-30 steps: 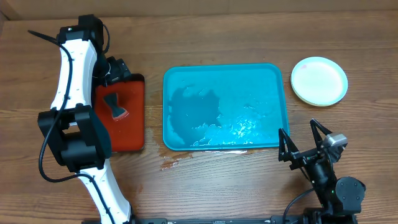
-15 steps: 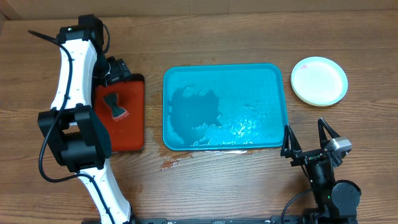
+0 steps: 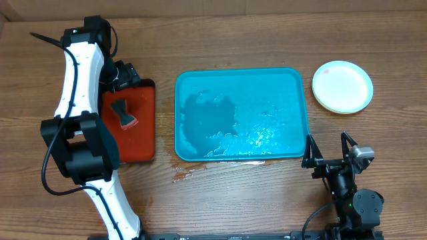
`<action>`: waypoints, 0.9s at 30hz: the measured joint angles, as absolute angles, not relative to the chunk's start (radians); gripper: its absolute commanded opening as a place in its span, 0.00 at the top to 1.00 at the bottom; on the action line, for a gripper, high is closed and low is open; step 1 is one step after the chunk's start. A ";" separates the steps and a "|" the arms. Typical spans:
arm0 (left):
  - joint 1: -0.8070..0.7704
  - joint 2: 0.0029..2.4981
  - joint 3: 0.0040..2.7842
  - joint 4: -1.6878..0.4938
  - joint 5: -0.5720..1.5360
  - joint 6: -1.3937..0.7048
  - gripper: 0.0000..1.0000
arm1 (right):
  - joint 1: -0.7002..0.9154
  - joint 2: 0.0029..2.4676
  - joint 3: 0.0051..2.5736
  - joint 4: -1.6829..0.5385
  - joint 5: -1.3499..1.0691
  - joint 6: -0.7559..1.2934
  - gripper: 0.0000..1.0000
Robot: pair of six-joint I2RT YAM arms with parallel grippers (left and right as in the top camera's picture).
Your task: Clean dirty plates on tray and stack at the side
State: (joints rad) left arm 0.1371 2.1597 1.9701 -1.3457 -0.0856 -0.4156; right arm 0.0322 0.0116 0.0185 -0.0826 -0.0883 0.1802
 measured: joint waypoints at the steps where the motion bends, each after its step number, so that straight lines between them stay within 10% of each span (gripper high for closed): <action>1: 0.137 2.160 1.970 -1.346 -0.086 -0.416 0.00 | 0.032 0.012 0.019 -0.083 -0.088 0.180 0.00; 27: 0.137 2.160 1.970 -1.393 -0.211 -0.305 0.00 | 0.032 0.012 0.019 -0.083 -0.088 0.179 0.00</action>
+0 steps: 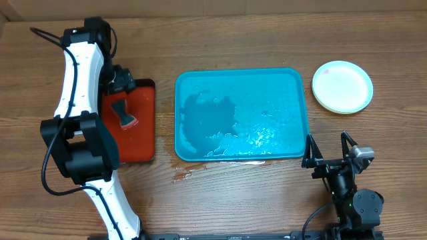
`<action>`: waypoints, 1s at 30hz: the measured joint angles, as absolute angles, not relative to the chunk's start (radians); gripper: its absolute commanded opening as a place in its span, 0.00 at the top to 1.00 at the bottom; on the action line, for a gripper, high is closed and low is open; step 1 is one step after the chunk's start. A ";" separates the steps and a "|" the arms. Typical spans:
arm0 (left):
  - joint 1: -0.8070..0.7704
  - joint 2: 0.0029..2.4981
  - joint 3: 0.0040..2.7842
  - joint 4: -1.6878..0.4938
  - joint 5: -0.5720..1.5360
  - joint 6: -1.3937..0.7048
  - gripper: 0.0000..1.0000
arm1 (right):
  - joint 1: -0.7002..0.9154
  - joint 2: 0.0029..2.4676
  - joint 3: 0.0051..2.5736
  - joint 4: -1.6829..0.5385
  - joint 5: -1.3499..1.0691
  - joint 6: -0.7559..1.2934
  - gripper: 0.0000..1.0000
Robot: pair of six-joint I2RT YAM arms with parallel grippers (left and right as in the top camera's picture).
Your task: Clean dirty plates on tray and stack at the side
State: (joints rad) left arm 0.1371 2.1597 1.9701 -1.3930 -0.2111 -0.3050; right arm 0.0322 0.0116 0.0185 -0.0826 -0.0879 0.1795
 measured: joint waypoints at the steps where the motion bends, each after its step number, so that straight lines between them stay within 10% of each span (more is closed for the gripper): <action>1: 0.137 2.160 1.970 -1.399 -0.215 -0.294 0.00 | 0.032 0.012 0.019 -0.083 -0.088 0.179 0.00; 12: 0.076 1.804 1.760 -0.961 0.025 -0.049 0.00 | 0.032 0.012 0.019 -0.083 -0.088 0.180 0.00; 30: -0.005 0.698 0.522 -0.231 0.139 0.085 0.00 | 0.032 0.011 0.019 -0.083 -0.087 0.180 0.00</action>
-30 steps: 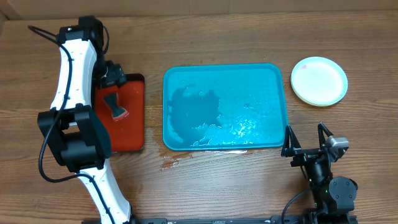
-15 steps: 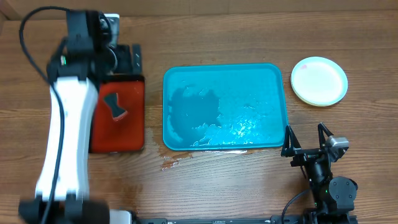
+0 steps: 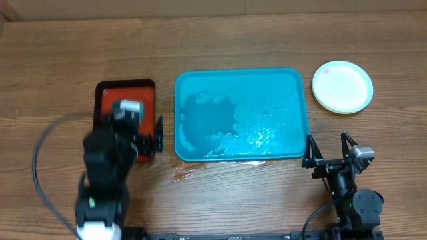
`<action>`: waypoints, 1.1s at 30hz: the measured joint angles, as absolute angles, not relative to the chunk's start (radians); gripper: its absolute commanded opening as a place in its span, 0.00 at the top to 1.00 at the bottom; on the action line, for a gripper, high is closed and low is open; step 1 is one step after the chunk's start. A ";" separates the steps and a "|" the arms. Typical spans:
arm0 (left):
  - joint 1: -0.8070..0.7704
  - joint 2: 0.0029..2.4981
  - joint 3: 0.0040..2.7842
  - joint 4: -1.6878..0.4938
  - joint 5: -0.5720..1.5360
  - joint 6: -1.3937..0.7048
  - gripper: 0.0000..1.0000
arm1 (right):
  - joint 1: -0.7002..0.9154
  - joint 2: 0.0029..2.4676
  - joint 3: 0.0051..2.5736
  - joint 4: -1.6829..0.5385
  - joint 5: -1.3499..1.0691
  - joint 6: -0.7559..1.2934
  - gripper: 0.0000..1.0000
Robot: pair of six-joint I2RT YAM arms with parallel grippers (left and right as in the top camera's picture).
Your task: Clean dirty plates on tray and stack at the side
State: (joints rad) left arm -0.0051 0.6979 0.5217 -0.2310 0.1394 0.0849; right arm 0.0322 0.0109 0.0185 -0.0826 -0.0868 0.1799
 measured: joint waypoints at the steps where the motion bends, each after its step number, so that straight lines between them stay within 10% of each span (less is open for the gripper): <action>1: -0.005 0.644 0.476 -0.207 0.139 0.084 0.00 | 0.032 0.011 0.019 -0.083 -0.087 0.179 0.00; 33: -0.005 0.017 0.009 -0.077 0.012 -0.120 0.00 | 0.032 0.011 0.019 -0.083 -0.086 0.180 0.00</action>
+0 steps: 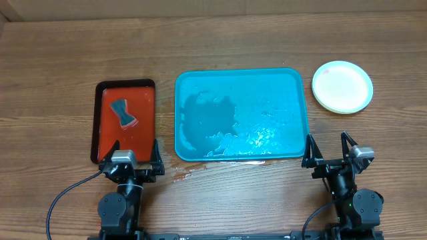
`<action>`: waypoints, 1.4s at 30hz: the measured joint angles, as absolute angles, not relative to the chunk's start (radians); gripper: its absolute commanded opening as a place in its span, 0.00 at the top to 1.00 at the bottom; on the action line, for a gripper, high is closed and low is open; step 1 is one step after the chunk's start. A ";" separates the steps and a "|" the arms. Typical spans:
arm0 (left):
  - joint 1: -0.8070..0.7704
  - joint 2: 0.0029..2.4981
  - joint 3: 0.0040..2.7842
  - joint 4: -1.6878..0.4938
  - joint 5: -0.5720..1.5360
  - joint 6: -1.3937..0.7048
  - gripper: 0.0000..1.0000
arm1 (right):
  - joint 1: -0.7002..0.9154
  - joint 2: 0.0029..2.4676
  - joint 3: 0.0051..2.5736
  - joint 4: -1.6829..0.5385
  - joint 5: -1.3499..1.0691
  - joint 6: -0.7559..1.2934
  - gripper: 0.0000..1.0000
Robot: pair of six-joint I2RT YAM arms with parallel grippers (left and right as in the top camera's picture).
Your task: Clean dirty plates on tray and stack at the side
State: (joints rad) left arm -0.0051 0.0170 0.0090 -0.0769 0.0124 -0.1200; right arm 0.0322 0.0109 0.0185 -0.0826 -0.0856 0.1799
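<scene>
The blue tray [240, 113] lies in the middle of the table, wet and with no plate on it. A stack of pale plates [342, 87] sits at the far right beside the tray. A dark sponge [123, 113] rests in the red tray [107, 143] on the left. My left gripper [135, 152] is open at the near edge of the red tray, with nothing between its fingers. My right gripper [328, 145] stands open near the blue tray's near right corner, also holding nothing.
A wet patch [193, 172] marks the wood in front of the blue tray's near left corner. The table's near edge runs just behind both arm bases.
My left arm has drawn back from over the red tray toward the near edge. The red tray and its sponge now show in full. The right arm has not moved.
At first my left arm reached out over the far end of the red tray, with the sponge lying in it. Then the arm was folded back over the tray's near half, and now it sits at the near edge. The plates stayed stacked at the right throughout.
</scene>
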 measured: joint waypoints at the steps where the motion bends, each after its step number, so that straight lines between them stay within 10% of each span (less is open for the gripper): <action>1: -0.005 0.017 0.009 -0.077 0.012 -0.120 0.00 | 0.032 0.011 0.019 -0.083 -0.086 0.180 0.00; 42: -0.005 0.017 0.009 -0.077 0.010 -0.045 0.00 | 0.032 0.011 0.019 -0.083 -0.086 0.179 0.00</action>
